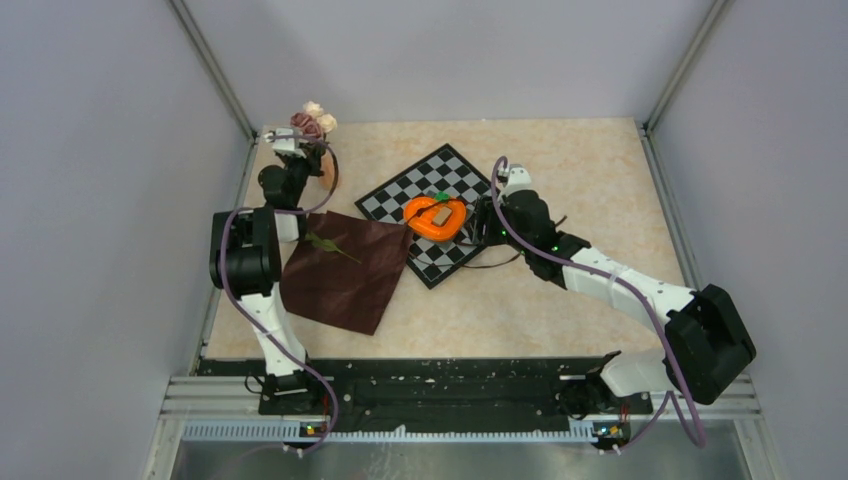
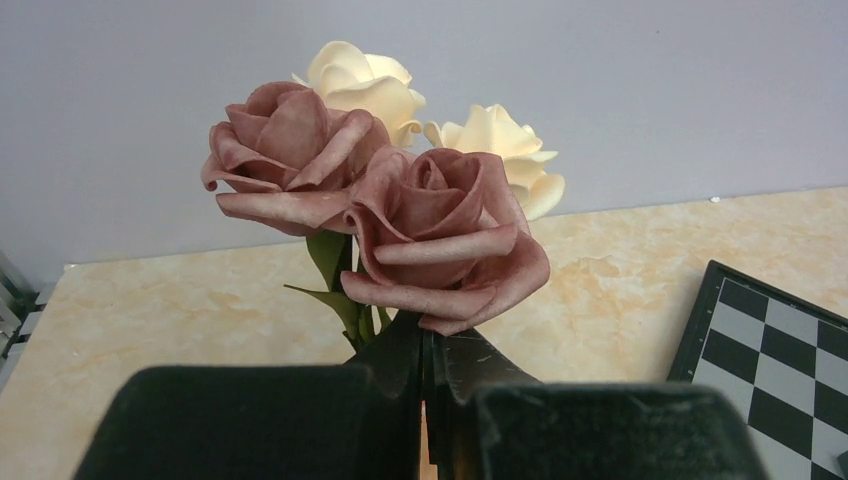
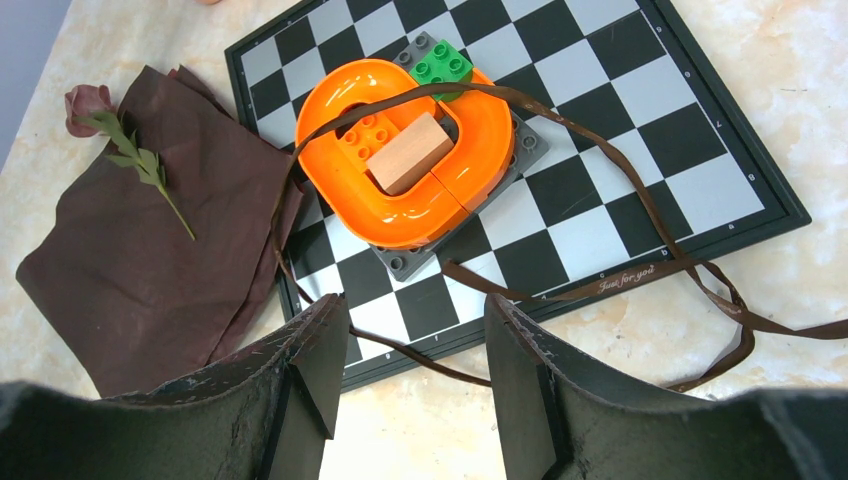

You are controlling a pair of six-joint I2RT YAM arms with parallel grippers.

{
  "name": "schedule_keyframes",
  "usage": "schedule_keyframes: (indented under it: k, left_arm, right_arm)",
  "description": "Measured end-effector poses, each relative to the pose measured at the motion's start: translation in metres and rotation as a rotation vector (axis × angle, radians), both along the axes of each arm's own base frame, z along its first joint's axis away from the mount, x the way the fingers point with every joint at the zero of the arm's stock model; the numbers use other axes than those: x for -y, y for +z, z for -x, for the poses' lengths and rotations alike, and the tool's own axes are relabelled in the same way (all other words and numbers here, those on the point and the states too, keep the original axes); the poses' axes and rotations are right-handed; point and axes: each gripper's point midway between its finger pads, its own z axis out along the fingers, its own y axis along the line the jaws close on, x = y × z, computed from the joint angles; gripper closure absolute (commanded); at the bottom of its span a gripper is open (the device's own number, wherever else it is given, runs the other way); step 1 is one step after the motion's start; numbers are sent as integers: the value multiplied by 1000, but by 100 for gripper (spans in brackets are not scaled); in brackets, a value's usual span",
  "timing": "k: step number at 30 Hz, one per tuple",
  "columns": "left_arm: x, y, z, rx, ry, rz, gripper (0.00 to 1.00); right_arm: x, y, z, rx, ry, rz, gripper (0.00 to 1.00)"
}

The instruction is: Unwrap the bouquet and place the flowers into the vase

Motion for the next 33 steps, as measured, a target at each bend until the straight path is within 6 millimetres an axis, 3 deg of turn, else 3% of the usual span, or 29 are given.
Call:
schedule_keyframes:
  k: [6,13,17,26,33]
  left_arm:
    - [0,-3,-2,-16,-2,-6,100]
    - [0,-4,-3,-21,-1,-8,70]
    - [-1,-5,-3,-28,2,-2,59]
    - [-3,-22,14,-80,32,22,43]
    - [-7,0,36,-55,70,33,33]
  right_arm:
    - [0,0,0,0,0,0,46]
    - [0,0,0,0,0,0,46]
    - [0,0,0,0,0,0,46]
    - [1,10,2,30,-1,-25,46]
    - [5,13,7,47,-3,-45,46]
